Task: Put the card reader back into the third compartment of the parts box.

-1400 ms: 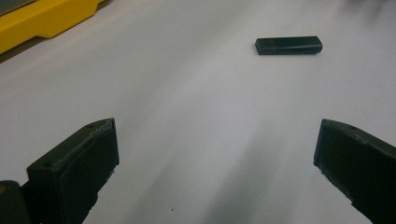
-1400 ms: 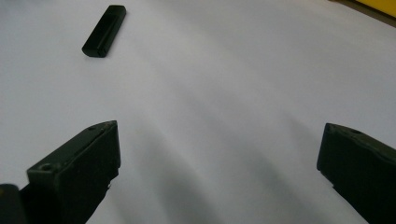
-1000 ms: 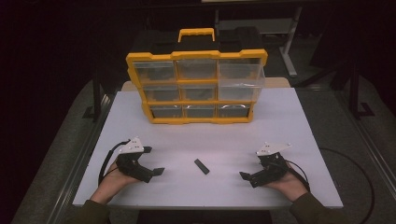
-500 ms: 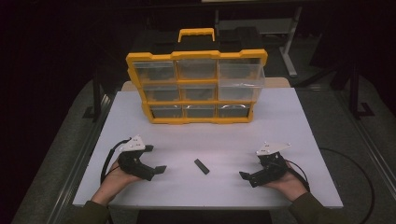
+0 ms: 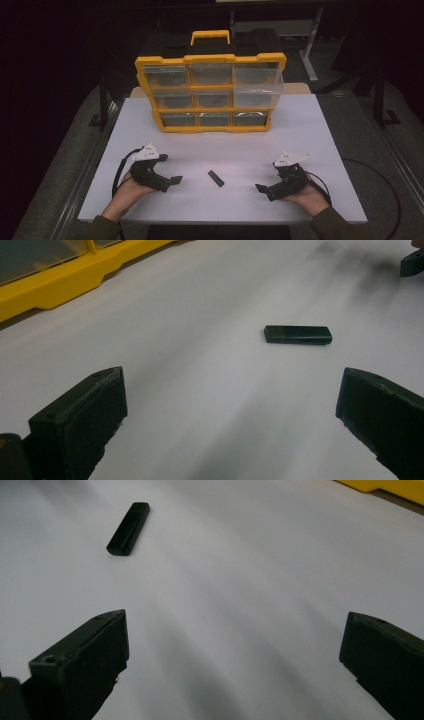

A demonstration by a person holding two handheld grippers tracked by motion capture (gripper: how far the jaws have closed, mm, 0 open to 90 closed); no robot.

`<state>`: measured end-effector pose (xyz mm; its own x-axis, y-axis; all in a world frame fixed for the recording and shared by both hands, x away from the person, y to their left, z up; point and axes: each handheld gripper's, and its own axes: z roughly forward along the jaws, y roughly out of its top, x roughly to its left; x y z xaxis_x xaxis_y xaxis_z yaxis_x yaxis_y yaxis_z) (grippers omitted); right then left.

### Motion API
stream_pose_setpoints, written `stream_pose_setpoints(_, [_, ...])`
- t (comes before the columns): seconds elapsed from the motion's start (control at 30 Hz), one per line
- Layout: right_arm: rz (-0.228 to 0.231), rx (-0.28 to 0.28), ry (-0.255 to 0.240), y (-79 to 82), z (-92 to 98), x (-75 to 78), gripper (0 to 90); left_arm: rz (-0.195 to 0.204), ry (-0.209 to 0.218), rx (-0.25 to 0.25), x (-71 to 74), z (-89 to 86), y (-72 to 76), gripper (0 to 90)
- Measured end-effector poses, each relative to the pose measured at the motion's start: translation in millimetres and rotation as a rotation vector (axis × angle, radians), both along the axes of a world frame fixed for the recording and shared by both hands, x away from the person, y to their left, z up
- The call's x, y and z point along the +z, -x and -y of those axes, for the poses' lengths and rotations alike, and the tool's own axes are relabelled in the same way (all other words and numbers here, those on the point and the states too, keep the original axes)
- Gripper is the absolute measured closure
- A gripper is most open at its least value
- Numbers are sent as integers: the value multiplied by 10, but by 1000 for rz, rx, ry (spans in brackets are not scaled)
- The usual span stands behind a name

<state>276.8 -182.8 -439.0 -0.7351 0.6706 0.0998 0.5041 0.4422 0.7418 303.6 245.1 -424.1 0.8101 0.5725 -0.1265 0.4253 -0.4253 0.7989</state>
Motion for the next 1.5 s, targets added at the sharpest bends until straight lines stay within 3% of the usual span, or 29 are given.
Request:
stream_pose_setpoints(0.4, [0,-2,-15,4,15,13,0,-11,13,-4,15,61,-34,0])
stream_pose_setpoints(1.5, [-5,-2,-15,-19,16,-8,0,-13,13,-48,18,488,-89,0])
